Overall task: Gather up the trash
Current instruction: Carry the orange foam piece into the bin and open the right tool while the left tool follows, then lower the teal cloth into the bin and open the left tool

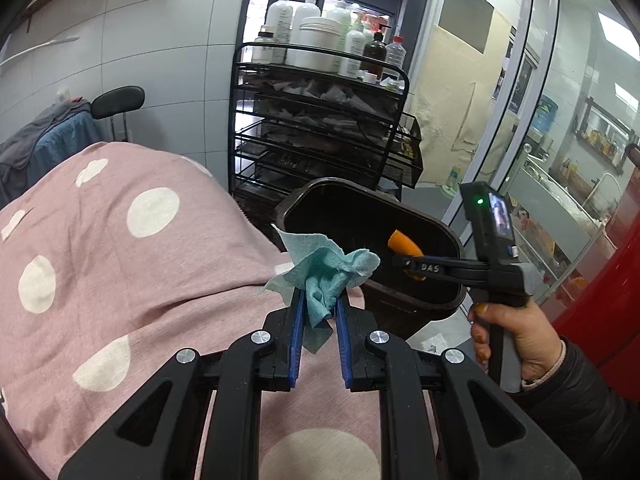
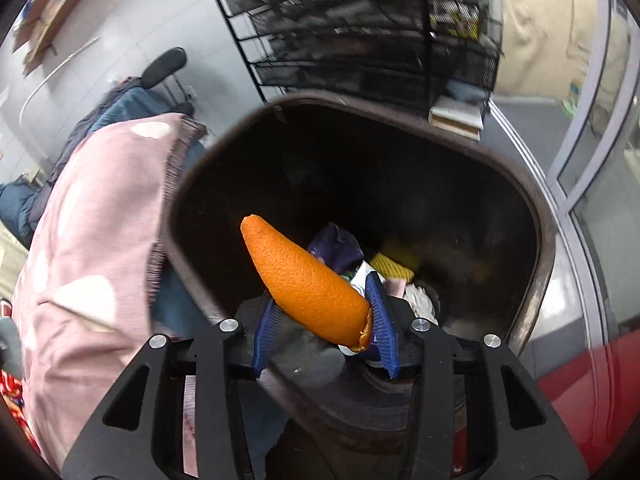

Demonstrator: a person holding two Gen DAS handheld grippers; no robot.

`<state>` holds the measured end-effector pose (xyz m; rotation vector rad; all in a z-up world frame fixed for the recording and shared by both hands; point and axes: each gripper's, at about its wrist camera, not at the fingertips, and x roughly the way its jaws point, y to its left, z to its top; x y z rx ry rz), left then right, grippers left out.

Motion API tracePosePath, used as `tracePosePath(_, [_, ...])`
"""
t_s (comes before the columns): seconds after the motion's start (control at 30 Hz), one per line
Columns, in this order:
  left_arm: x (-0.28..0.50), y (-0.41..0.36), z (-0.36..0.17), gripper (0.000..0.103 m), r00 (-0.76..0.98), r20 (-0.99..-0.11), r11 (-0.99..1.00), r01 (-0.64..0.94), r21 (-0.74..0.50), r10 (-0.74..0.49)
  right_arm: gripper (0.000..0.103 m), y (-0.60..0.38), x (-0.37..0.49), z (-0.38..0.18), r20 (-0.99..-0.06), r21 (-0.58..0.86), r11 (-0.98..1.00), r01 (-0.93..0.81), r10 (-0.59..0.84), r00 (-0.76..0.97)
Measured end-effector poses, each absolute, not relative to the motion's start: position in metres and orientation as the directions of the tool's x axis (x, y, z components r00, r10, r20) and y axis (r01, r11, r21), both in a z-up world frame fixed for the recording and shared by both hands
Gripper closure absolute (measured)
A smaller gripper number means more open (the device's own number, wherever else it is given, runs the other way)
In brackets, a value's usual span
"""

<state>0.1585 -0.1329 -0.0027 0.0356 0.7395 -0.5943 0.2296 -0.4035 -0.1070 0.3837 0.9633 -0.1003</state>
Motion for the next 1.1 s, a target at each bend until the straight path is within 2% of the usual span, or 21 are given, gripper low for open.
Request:
tracePosePath(0.07, [0.162,-0.138,-0.004,0.088,0.568,-0.650,0.828,0.531,-0.179,-0.505,0.053,-0.405,0.228,-0.111,-0.816,0.278,0.925,0.259,0.085,0.572])
tracePosePath(0.13, [0.165,-0.143,-0.007,0.088,0.555,-0.659,0.823,0.539,-0.181,-0.508,0.040,-0.404,0.224,-0.111,-0.810,0.280,0.925,0.257,0.084,0.581])
tracePosePath(0.2, [0.168,-0.147,-0.008,0.088,0.543,-0.665,0.818,0.544,-0.187,-0.513,0.036,-0.404,0.221,-0.110,-0.800,0.278,0.927,0.254,0.077,0.595])
tracePosePath(0.43, [0.187,-0.173,-0.004,0.088,0.498,-0.675,0.789,0.578,-0.211,-0.545,0.029,-0.400,0.199,-0.098,-0.756,0.250,0.938,0.241,0.034,0.654])
tracePosePath(0.6, [0.202,-0.194,-0.006,0.088,0.450,-0.688,0.766,0.593,-0.246,-0.569,0.028,-0.397,0.179,-0.087,-0.731,0.235,0.944,0.231,0.015,0.682])
tracePosePath(1.1, [0.241,-0.262,-0.035,0.087,0.347,-0.768,0.744,0.623,-0.240,-0.539,0.021,-0.392,0.124,-0.071,-0.686,0.164,0.963,0.214,-0.045,0.726])
